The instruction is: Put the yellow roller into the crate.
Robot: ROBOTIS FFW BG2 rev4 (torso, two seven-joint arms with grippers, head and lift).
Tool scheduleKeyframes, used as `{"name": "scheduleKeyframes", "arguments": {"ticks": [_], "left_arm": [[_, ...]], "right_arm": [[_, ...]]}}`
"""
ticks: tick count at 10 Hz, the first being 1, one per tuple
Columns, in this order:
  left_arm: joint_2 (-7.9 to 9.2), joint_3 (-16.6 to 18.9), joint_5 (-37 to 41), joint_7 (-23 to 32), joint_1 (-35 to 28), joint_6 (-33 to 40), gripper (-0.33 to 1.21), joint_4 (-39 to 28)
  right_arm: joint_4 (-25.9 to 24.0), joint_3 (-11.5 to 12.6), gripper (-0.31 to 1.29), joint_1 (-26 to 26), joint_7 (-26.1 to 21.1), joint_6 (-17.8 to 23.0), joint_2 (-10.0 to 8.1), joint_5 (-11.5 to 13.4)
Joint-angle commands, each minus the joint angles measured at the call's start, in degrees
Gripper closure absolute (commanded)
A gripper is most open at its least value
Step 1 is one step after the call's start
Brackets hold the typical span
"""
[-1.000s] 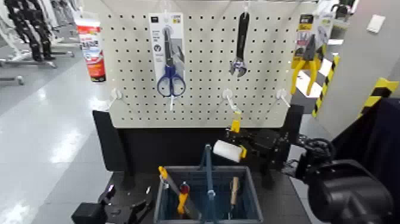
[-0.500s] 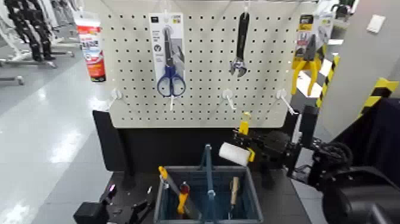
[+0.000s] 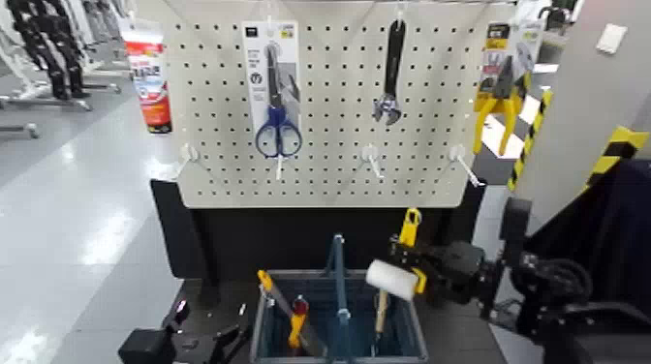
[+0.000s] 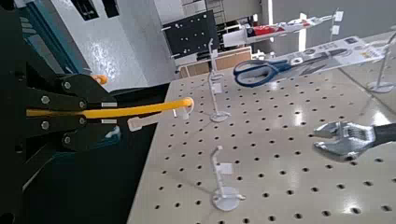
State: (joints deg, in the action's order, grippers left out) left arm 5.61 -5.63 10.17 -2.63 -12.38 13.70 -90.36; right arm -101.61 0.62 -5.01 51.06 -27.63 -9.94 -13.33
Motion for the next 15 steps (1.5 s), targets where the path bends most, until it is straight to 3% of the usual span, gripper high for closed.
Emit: {"name": "scheduleKeyframes", "arguments": {"ticks": [1,5,9,10,11,12,13,15], "left_arm": [[0.10,-0.26,0.03,0.00,0.16,-0.16,0.12,0.09],[0.01,-0.35,0.03,0.00,0.25,-0.16,0.12,0.09],[0.01,-0.35,0.03,-0.09,0.16,-0.07,0.12,0.01],[0.01,-0.35,0.03,-0.09,0.16,-0.07,0.12,0.01],[0.01,-0.44,0.03,-0.09,0.16,0.01,0.12,-0.08],[0.01,-0.35,0.03,-0.09,0.16,0.01,0.12,-0.08],[0.01,-0.26,0.03,-0.09,0.16,0.10,0.12,-0.08],[0.01,-0.18,0.03,-0.09,0.16,0.19,0.12,-0.08]], "right_arm": [[7.04,-0.89,1.27,-0.17,-0.26,2.67,0.62,0.67],[21.72,-5.19,1.27,-4.57,-1.84,10.41,2.29,-0.03],[24.97,-9.24,1.26,-6.15,-3.78,10.58,2.29,0.67],[24.62,-9.68,1.05,-6.41,-3.51,10.32,2.29,0.76],[24.27,-9.76,0.54,-6.50,-2.81,10.32,2.20,0.76],[23.74,-9.59,0.16,-6.41,-2.64,9.97,2.20,0.93],[22.51,-9.06,0.08,-6.24,-2.55,9.18,2.12,1.72],[18.38,-7.30,0.10,-5.44,-2.55,6.89,1.94,4.80]]}}
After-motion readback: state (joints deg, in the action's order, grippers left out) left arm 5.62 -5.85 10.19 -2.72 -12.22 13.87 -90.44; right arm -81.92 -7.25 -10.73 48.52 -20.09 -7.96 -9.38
